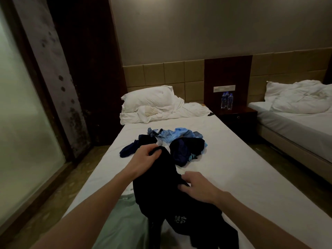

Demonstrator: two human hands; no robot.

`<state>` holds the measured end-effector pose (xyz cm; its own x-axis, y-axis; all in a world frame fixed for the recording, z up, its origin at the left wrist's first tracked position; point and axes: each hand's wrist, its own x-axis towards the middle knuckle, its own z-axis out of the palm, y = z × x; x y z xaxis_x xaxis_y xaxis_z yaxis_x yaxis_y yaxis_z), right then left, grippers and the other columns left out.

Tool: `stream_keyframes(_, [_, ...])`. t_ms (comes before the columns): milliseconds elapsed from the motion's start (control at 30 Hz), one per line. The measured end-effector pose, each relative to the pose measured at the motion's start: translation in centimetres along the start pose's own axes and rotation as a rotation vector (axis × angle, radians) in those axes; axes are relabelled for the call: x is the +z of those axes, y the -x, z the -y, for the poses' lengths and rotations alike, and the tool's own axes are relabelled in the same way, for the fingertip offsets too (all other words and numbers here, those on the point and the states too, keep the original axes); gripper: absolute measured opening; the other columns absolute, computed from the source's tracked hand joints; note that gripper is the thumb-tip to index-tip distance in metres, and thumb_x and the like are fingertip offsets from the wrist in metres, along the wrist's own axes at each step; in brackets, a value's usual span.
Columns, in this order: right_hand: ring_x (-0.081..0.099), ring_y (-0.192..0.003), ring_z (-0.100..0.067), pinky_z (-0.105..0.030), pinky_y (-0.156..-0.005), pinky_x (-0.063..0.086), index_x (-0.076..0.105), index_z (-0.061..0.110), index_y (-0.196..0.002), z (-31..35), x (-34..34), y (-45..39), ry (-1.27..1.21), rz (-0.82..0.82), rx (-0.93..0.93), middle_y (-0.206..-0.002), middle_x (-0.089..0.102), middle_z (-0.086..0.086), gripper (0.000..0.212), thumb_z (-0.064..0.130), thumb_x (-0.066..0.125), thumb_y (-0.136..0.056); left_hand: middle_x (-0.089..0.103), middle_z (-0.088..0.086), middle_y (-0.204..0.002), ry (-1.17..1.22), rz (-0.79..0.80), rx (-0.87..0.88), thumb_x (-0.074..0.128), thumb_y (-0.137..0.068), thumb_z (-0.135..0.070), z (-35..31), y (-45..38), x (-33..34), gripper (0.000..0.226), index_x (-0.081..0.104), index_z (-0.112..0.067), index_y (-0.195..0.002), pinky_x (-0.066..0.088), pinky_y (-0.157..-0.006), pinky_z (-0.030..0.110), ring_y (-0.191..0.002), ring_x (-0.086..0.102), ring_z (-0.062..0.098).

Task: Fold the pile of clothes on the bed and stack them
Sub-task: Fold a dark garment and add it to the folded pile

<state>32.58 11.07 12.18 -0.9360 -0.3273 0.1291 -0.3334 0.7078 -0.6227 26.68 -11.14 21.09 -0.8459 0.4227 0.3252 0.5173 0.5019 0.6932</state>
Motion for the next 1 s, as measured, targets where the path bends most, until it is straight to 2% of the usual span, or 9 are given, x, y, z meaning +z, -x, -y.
stream_keyframes(133, [0.058,-0.086,-0.026,-0.024,-0.064,0.035,0.054,0.004,-0.093,0.6,-1.3,0.4,-0.114,-0.296,0.125,-0.091,0.061,-0.011,0.014,0.016,0.049,-0.101,0.068,-0.009,-0.088,-0.341,0.073,0.085,0.069,-0.087,-0.041,0.4,1.0,-1.2,0.011,0.065,-0.031,-0.089,0.046,-0.07,0.03,-0.078,0.059,0.0])
stream_keyframes(200, [0.06,-0.082,-0.024,-0.026,-0.062,0.038,0.055,0.01,-0.094,0.9,-3.5,1.3,-0.159,-0.489,0.206,-0.089,0.065,-0.008,0.01,0.01,0.047,-0.1,0.064,-0.013,-0.098,-0.737,0.25,0.072,0.069,-0.077,-0.063,1.3,1.7,-2.2,0.036,0.061,-0.036,-0.099,0.047,-0.071,0.033,-0.09,0.059,0.007])
stream_keyframes(267, [0.057,-0.069,-0.014,-0.017,-0.054,0.039,0.049,0.025,-0.081,1.4,-5.9,2.3,-0.159,-0.603,0.224,-0.077,0.06,0.003,0.026,0.008,0.044,-0.1,0.063,-0.007,-0.101,-0.885,0.329,0.059,0.069,-0.081,-0.054,2.2,2.3,-2.8,0.034,0.057,-0.029,-0.101,0.048,-0.075,0.036,-0.095,0.058,0.015])
stream_keyframes(433, [0.061,-0.077,-0.012,-0.028,-0.066,0.045,0.055,0.03,-0.101,2.4,-10.9,4.5,-0.072,-0.55,0.116,-0.085,0.064,0.006,0.007,0.027,0.048,-0.102,0.058,-0.008,-0.09,-0.698,0.319,0.0,0.062,-0.093,-0.016,3.8,3.0,-3.9,0.012,0.058,-0.027,-0.094,0.047,-0.075,0.026,-0.084,0.056,0.013])
stream_keyframes(533, [0.058,-0.091,-0.009,-0.026,-0.079,0.047,0.054,0.033,-0.11,3.0,-13.4,6.0,0.073,-0.381,0.037,-0.099,0.059,0.006,0.019,0.04,0.062,-0.095,0.058,-0.005,-0.077,-0.285,0.294,-0.123,0.061,-0.096,-0.011,3.5,3.9,-5.1,0.015,0.062,-0.018,-0.083,0.047,-0.077,0.032,-0.073,0.054,0.01])
stream_keyframes(600, [0.056,-0.096,-0.013,-0.027,-0.084,0.044,0.053,0.034,-0.109,3.2,-14.5,6.8,0.162,-0.314,0.046,-0.102,0.053,0.002,0.018,0.035,0.063,-0.094,0.061,0.005,-0.082,0.078,0.268,-0.219,0.057,-0.099,-0.012,2.4,5.0,-5.9,0.013,0.067,-0.005,-0.094,0.048,-0.075,0.034,-0.076,0.057,0.018])
stream_keyframes(700, [0.052,-0.096,-0.017,-0.033,-0.086,0.041,0.06,0.023,-0.1,3.6,-15.3,7.5,0.273,-0.426,0.042,-0.099,0.05,0.001,0.005,0.026,0.058,-0.098,0.07,0.004,-0.09,0.302,0.193,-0.223,0.06,-0.098,-0.027,0.1,6.3,-6.5,0.022,0.071,-0.01,-0.106,0.05,-0.073,0.026,-0.081,0.066,0.018])
stream_keyframes(800, [0.054,-0.093,-0.021,-0.037,-0.082,0.042,0.062,0.015,-0.09,5.0,-15.7,8.6,0.312,-0.593,0.06,-0.096,0.054,0.0,0.014,0.019,0.053,-0.1,0.068,0.0,-0.084,0.357,0.22,-0.124,0.07,-0.09,-0.039,-2.7,7.5,-7.1,0.028,0.071,-0.012,-0.1,0.049,-0.063,0.02,-0.075,0.066,0.012])
stream_keyframes(1000, [0.06,-0.077,-0.012,-0.025,-0.065,0.044,0.056,0.023,-0.105,9.2,-16.1,11.9,0.043,-0.805,-0.006,-0.086,0.063,0.004,0.014,0.017,0.044,-0.104,0.069,0.003,-0.107,0.033,0.045,0.072,0.063,-0.095,-0.015,-6.0,8.9,-9.1,0.017,0.066,-0.018,-0.112,0.053,-0.09,0.033,-0.099,0.066,0.016])
